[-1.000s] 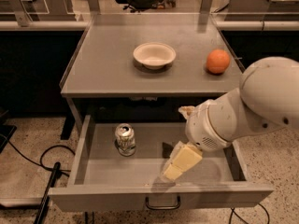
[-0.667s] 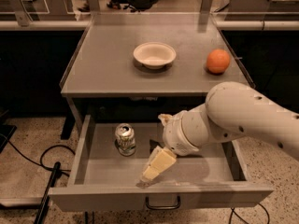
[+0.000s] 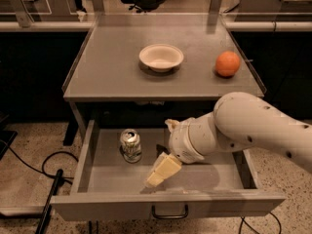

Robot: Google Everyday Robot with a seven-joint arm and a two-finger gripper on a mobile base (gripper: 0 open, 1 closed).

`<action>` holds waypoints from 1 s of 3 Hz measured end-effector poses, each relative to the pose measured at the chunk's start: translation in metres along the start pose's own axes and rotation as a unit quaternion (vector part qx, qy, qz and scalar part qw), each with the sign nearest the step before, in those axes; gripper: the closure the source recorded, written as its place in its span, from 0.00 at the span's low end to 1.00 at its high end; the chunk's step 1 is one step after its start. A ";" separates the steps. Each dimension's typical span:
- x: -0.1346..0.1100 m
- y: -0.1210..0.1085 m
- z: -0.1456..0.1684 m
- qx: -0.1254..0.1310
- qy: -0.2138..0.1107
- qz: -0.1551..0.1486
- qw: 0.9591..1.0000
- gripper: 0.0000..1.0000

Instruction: Pick 7up can from top drawer and place on counter

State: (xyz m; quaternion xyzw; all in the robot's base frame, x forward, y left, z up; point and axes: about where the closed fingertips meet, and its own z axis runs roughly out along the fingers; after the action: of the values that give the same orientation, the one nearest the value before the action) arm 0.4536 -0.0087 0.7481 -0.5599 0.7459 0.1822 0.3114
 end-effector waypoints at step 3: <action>0.007 -0.047 0.060 0.019 -0.038 0.015 0.999 0.00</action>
Offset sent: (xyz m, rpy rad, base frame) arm 0.0733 0.0107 -0.0512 0.0782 -0.0524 -0.0747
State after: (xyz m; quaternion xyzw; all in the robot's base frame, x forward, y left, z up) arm 0.5131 0.0092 0.7024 -0.5352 0.7451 0.1938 0.3476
